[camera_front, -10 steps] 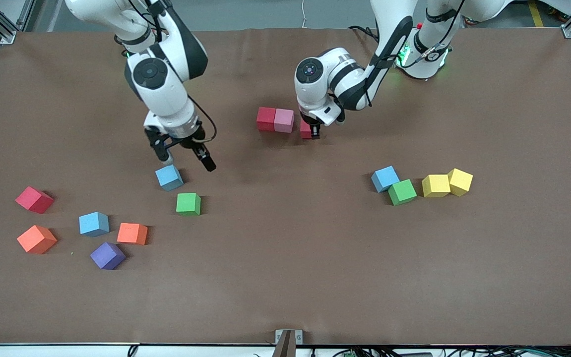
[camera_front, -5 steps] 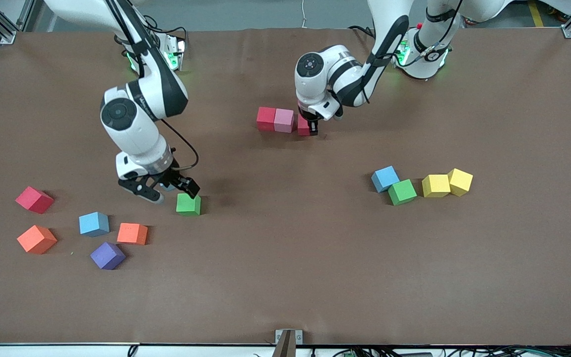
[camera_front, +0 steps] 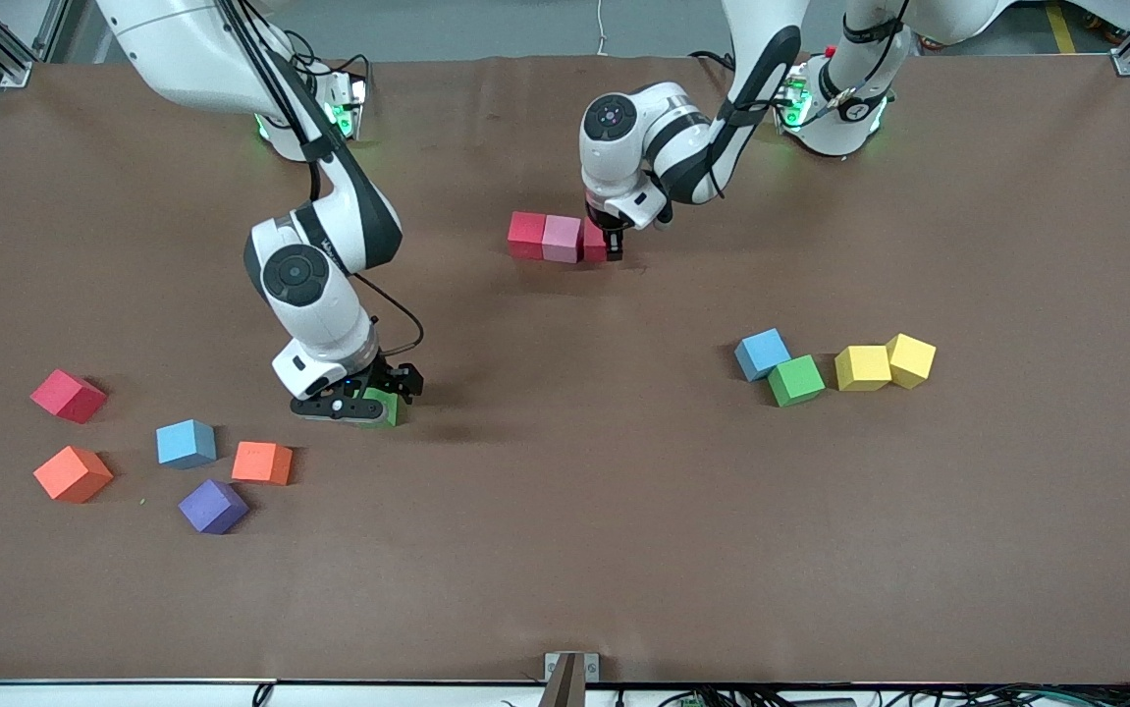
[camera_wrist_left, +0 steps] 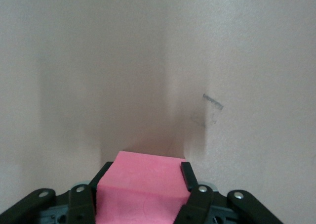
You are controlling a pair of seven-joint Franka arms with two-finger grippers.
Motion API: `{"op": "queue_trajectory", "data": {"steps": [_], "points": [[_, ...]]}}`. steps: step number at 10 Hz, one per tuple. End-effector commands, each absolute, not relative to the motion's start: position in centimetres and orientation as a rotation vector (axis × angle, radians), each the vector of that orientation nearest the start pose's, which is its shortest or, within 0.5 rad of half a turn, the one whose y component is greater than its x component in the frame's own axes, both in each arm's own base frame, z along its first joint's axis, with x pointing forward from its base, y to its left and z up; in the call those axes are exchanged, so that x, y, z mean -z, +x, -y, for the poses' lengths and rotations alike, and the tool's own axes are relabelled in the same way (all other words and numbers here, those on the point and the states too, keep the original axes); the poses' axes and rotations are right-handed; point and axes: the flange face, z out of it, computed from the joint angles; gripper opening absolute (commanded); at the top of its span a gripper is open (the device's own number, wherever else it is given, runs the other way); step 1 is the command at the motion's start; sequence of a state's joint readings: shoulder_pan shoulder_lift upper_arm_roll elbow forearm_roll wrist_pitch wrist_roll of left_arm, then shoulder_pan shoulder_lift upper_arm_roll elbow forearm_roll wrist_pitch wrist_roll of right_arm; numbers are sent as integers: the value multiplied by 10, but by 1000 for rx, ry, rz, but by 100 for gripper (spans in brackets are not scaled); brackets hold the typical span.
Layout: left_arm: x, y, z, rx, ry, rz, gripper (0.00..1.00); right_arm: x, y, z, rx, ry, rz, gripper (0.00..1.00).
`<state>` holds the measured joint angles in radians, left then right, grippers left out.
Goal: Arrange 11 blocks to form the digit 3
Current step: 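Reach and grasp the green cube with the right gripper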
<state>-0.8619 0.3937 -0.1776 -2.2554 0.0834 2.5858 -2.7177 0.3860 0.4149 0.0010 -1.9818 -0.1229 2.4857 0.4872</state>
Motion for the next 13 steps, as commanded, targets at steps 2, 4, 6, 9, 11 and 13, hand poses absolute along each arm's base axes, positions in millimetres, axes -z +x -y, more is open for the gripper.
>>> {"op": "queue_trajectory", "data": {"steps": [2, 4, 6, 9, 11, 13], "points": [[-187, 262, 466, 18, 2128, -2367, 8, -254, 586, -210, 166, -3190, 247, 100], [-182, 262, 465, 15, 2133, -2374, 8, -238, 590, -203, 156, -3191, 230, 100], [-182, 264, 468, 17, 2111, -2388, 8, -218, 588, -203, 124, -3195, 241, 100], [-182, 266, 472, 22, 2095, -2398, 8, -201, 584, -206, 91, -3198, 262, 99], [-184, 267, 476, 25, 2092, -2392, 8, -200, 584, -202, 80, -3195, 221, 42], [-182, 267, 478, 26, 2077, -2406, 8, -200, 583, -203, 68, -3193, 196, 4]]}}
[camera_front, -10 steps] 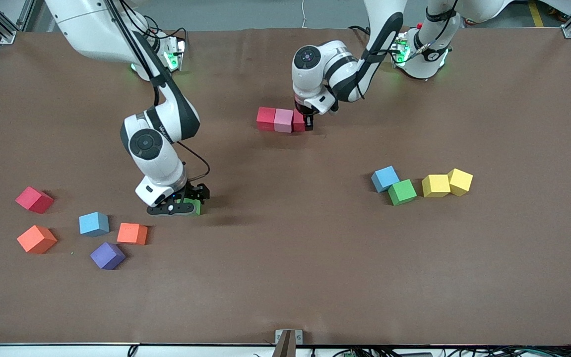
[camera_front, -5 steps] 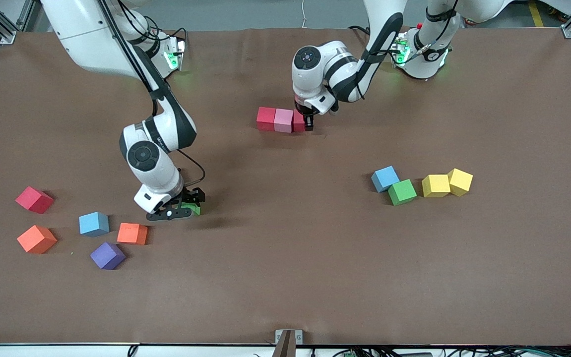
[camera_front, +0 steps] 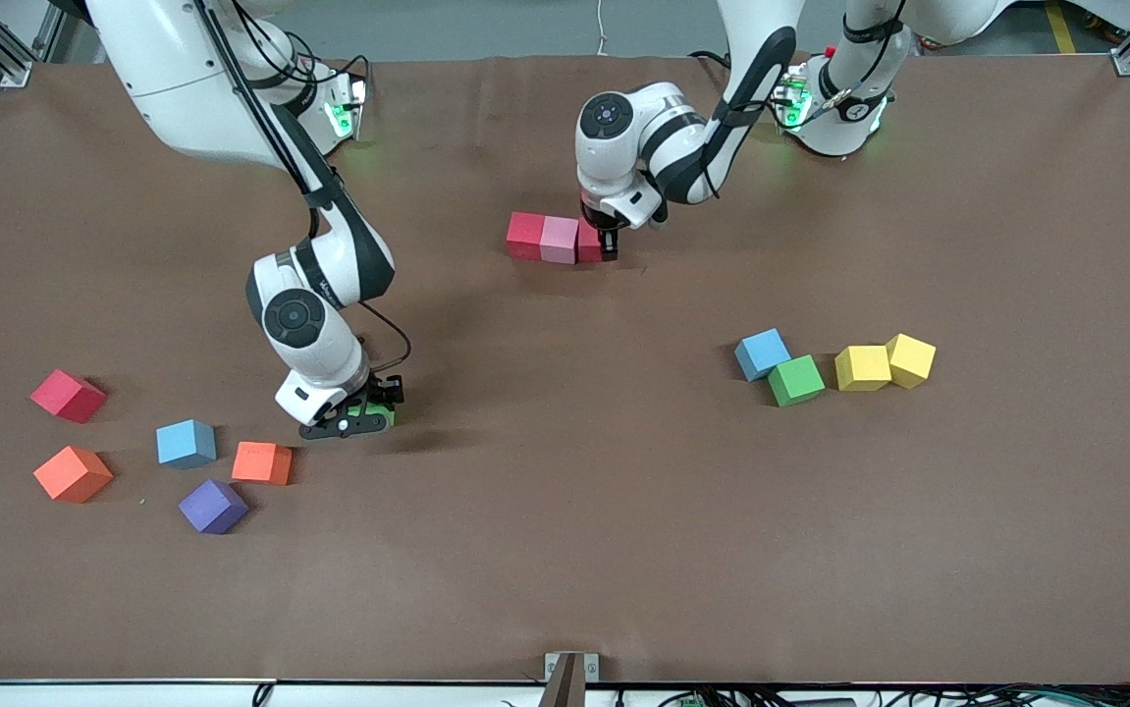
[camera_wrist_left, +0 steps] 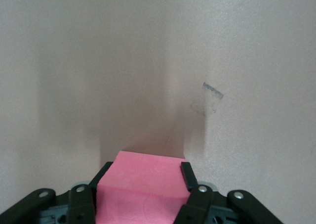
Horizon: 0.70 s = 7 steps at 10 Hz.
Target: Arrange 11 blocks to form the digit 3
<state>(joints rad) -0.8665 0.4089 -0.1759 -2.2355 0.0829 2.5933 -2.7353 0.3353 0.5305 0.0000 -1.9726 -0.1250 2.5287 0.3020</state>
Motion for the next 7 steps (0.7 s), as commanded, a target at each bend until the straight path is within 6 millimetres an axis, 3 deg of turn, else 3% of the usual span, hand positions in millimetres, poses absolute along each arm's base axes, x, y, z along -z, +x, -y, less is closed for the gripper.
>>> {"op": "queue_trajectory", "data": {"steps": [1, 4, 5, 6, 7], "points": [[-179, 263, 480, 26, 2087, -2403, 8, -202, 581, -208, 60, -3185, 169, 3], [-177, 260, 480, 24, 2096, -2402, 8, -210, 575, -227, 74, -3169, -2, 0], [-177, 260, 480, 23, 2098, -2398, 16, -213, 570, -239, 58, -3163, -58, 0], [-177, 260, 480, 21, 2102, -2395, 35, -218, 565, -247, 38, -3161, -94, 0], [-177, 260, 480, 21, 2104, -2394, 72, -224, 560, -254, 17, -3163, -85, 0]]}}
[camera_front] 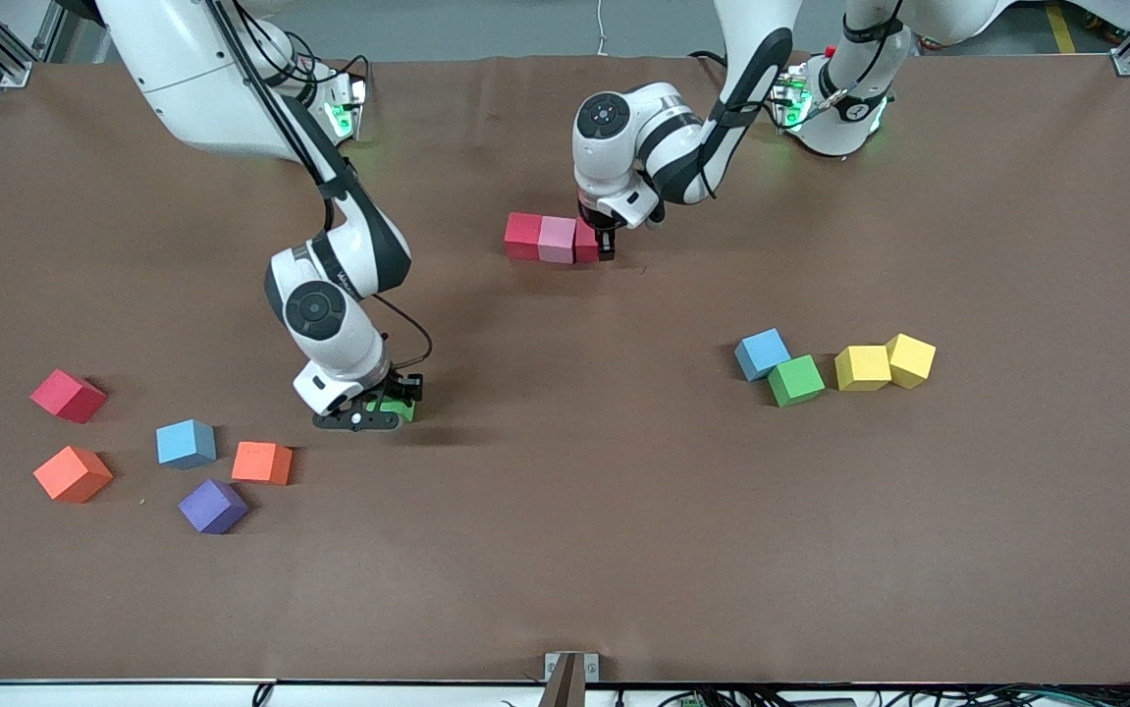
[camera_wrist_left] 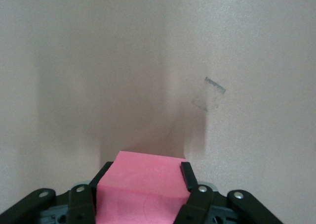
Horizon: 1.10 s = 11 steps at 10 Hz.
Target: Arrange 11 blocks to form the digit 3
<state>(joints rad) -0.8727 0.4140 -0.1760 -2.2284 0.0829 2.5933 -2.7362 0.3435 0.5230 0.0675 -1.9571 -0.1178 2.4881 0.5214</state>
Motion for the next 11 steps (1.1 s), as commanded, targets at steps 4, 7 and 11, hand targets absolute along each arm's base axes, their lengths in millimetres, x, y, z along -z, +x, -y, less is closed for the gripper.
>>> {"op": "queue_trajectory", "data": {"steps": [4, 7, 11], "points": [[-192, 259, 483, 14, 2105, -2376, 100, -237, 519, -312, -66, -3139, -215, 0], [-251, 258, 478, -61, 2152, -2338, 100, -242, 471, -354, -126, -3130, -261, 0], [-301, 312, 419, -103, 2310, -2194, 100, -239, 426, -372, -115, -3107, -279, 0]]}}
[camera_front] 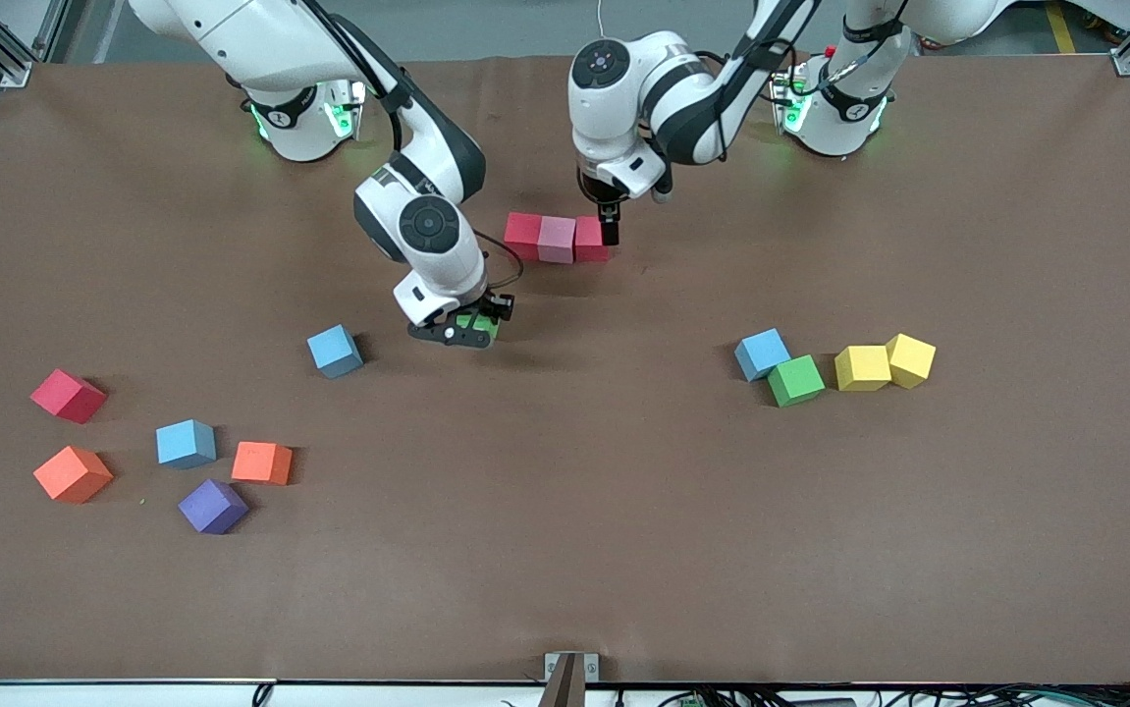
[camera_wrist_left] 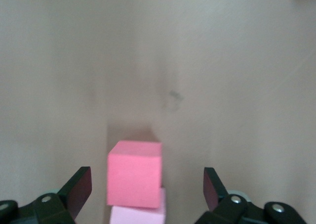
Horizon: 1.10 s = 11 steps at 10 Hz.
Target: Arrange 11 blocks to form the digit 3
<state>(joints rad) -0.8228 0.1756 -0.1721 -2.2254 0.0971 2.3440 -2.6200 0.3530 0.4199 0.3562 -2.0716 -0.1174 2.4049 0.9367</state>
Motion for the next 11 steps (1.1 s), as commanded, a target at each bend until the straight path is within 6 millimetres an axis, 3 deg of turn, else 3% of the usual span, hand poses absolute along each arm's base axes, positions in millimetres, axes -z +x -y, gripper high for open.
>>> {"op": "queue_trajectory", "data": {"steps": [1, 4, 7, 9, 11], "points": [[-303, 332, 397, 100, -2283, 2065, 100, -238, 420, -378, -99, -3083, -335, 0], [-311, 399, 328, 97, -2442, 1846, 100, -235, 392, -405, -81, -3061, -315, 0], [-309, 444, 270, 70, -2610, 1590, 100, -227, 369, -415, -92, -3077, -255, 0], [-305, 464, 247, 71, -2732, 1425, 100, -226, 362, -421, -83, -3083, -215, 0], [-288, 479, 230, 67, -2846, 1230, 100, -226, 352, -428, -81, -3090, -175, 0]]}}
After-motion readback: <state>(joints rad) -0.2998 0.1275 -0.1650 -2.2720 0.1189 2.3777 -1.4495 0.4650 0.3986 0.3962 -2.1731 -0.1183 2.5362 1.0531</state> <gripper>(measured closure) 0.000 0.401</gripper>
